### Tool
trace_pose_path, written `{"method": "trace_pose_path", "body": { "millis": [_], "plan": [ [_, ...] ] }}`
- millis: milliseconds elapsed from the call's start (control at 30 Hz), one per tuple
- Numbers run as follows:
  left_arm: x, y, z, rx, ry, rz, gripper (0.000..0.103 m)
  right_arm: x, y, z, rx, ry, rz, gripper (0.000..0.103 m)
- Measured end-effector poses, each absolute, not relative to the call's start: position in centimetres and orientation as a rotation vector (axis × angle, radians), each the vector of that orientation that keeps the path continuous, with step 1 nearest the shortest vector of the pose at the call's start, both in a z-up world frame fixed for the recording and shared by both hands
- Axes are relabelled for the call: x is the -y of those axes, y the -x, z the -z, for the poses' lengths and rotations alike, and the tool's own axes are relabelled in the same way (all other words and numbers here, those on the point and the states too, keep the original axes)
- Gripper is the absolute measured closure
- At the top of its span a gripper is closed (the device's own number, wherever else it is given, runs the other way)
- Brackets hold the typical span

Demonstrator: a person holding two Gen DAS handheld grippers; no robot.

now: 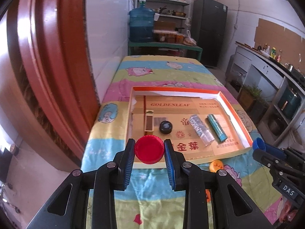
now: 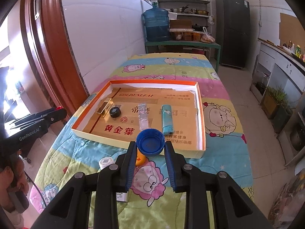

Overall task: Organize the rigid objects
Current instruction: 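Carry the red cap and blue cap with both tools over the GOLDENLEAF box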

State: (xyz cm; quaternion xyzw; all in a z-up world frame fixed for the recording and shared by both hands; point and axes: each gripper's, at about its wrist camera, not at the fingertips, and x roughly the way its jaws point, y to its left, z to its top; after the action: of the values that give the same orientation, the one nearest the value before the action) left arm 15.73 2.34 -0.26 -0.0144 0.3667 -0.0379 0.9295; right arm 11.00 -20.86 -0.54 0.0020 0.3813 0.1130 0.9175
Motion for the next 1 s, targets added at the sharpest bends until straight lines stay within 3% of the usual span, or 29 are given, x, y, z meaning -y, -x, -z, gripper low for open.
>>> {"method": "trace_pose_path", "body": {
  "millis": [1000],
  "plan": [
    [3.9,-24.1,5.2,-0.9,-0.01,0.223,0.072,23.6,-18.8,4.4,-0.863,-0.022,-0.191,0.073]
  ]
}}
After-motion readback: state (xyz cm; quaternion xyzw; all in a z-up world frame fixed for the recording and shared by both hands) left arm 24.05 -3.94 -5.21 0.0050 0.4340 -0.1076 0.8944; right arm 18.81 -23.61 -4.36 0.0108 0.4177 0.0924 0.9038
